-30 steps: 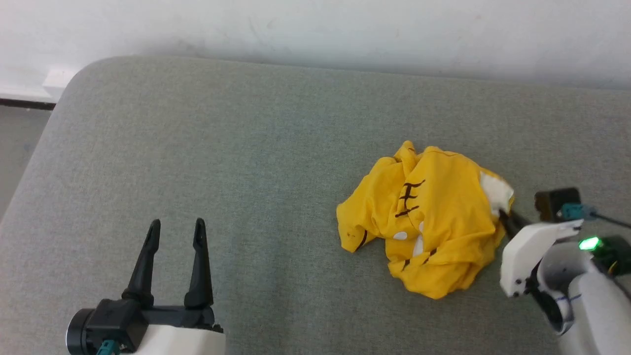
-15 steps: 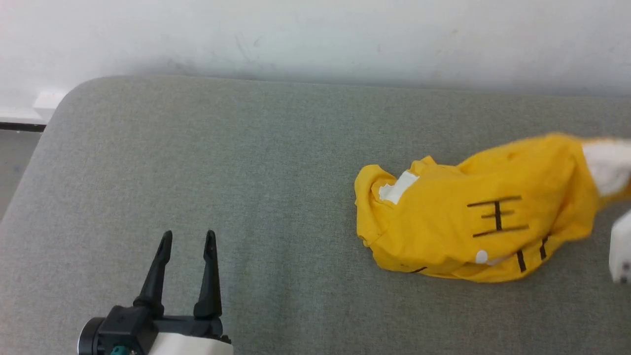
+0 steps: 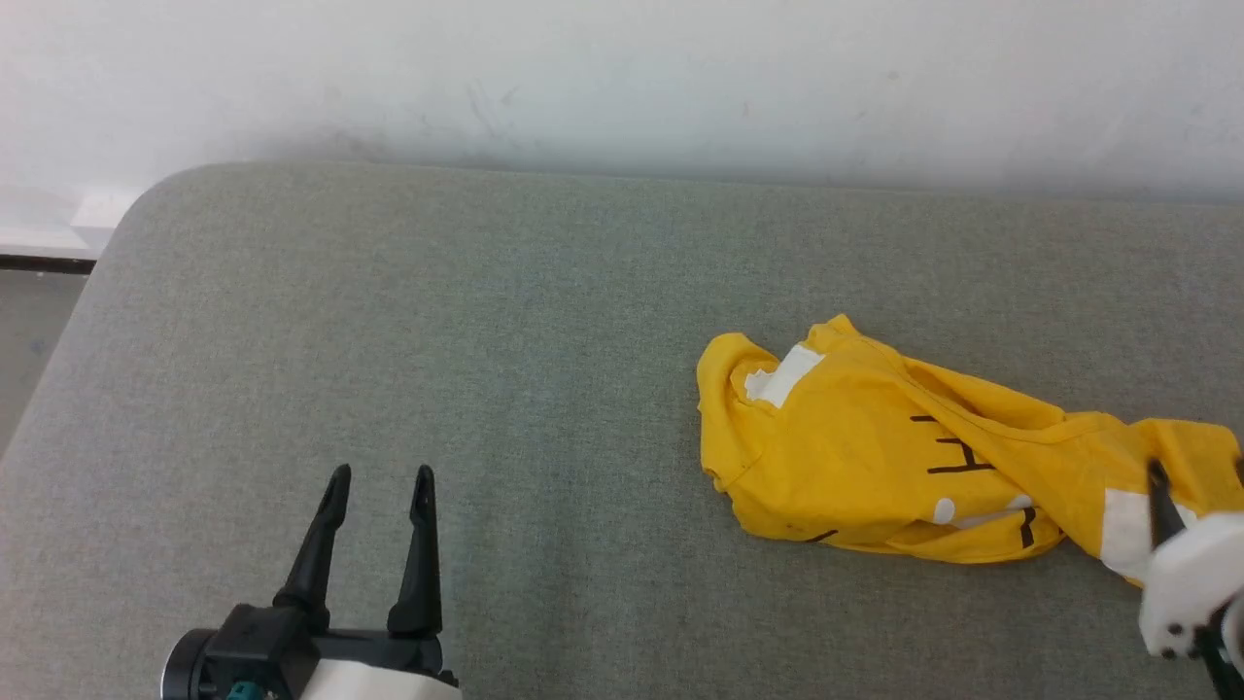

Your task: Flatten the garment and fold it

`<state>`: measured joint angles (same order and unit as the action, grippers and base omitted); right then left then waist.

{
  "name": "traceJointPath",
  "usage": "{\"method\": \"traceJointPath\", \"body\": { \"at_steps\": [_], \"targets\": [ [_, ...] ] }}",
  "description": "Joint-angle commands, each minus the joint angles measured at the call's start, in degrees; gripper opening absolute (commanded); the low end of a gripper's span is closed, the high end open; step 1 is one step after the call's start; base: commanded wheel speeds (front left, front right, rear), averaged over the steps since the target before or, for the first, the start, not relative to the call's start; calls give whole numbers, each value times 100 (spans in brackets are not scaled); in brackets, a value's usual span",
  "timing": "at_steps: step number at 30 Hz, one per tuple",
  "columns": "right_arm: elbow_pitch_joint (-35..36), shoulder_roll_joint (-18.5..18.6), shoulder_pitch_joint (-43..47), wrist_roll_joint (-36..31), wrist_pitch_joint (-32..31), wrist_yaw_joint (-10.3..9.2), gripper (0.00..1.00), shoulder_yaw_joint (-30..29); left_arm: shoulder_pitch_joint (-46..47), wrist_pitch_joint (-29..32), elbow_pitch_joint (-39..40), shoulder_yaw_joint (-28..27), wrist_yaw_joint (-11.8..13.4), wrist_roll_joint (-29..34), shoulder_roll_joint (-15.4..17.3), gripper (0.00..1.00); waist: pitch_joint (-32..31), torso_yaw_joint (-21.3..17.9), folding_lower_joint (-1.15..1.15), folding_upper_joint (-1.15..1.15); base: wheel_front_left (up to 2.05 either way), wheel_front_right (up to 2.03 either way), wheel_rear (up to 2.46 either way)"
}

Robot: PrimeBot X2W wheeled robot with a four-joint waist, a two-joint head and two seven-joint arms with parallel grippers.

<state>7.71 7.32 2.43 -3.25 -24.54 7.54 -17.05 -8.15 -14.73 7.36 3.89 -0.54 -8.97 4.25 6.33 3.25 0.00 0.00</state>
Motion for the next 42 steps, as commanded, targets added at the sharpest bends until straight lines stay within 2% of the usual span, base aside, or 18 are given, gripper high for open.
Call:
{"method": "traceJointPath", "body": {
  "at_steps": [1, 6, 10, 19, 24, 30, 31, 32, 33, 39, 42],
  "targets": [
    [51, 8, -112, 51, 41, -5, 100, 61, -49, -27, -17, -3, -45, 53, 31, 100, -39, -17, 0, 0, 0, 0, 0],
    [149, 206, -606, 303, 93, -5, 100, 842, -26, -27, -79, 80, -83, 40, 10, 100, -86, 57, 0, 0, 0, 0, 0],
    [2, 322, -1084, 597, -97, -5, 100, 1614, 13, -27, -87, 84, -99, 8, -3, 100, 0, 210, 0, 0, 0, 0, 0],
    [-978, 410, -2037, 1079, -617, -5, 100, 3361, 216, -27, -169, 115, -117, -90, -61, 100, 308, 720, 0, 0, 0, 0, 0],
    [-1643, 469, -2395, 1138, -758, -5, 100, 3917, 288, -27, -230, 140, -111, -146, -93, 100, 405, 959, 0, 0, 0, 0, 0],
    [-2556, 405, -2646, 927, -1061, -5, 100, 4133, 379, -27, -310, 201, -124, -187, -116, 100, 444, 1152, 0, 0, 0, 0, 0],
    [-2688, 406, -2684, 855, -1104, -5, 57, 4165, 395, -27, -324, 211, -124, -192, -119, 100, 446, 1173, 0, 0, 0, 0, 0],
    [-2802, 387, -2721, 785, -1101, -5, 23, 4138, 407, -27, -335, 218, -121, -198, -121, 100, 447, 1185, 0, 0, 0, 0, 0],
    [-2905, 375, -2759, 702, -1081, -5, 0, 4132, 419, -27, -346, 225, -119, -204, -123, 100, 447, 1199, 0, 0, 0, 0, 0],
    [-3054, 146, -3084, 587, -495, -5, 0, 4038, 410, -27, -405, 222, -84, -219, -131, 100, 351, 1182, 0, 0, 0, 0, 0],
    [-2907, -53, -3297, 717, -98, -5, 0, 4216, 358, -27, -412, 194, -77, -206, -132, 100, 273, 1128, 0, 0, 0, 0, 0]
  ]
}}
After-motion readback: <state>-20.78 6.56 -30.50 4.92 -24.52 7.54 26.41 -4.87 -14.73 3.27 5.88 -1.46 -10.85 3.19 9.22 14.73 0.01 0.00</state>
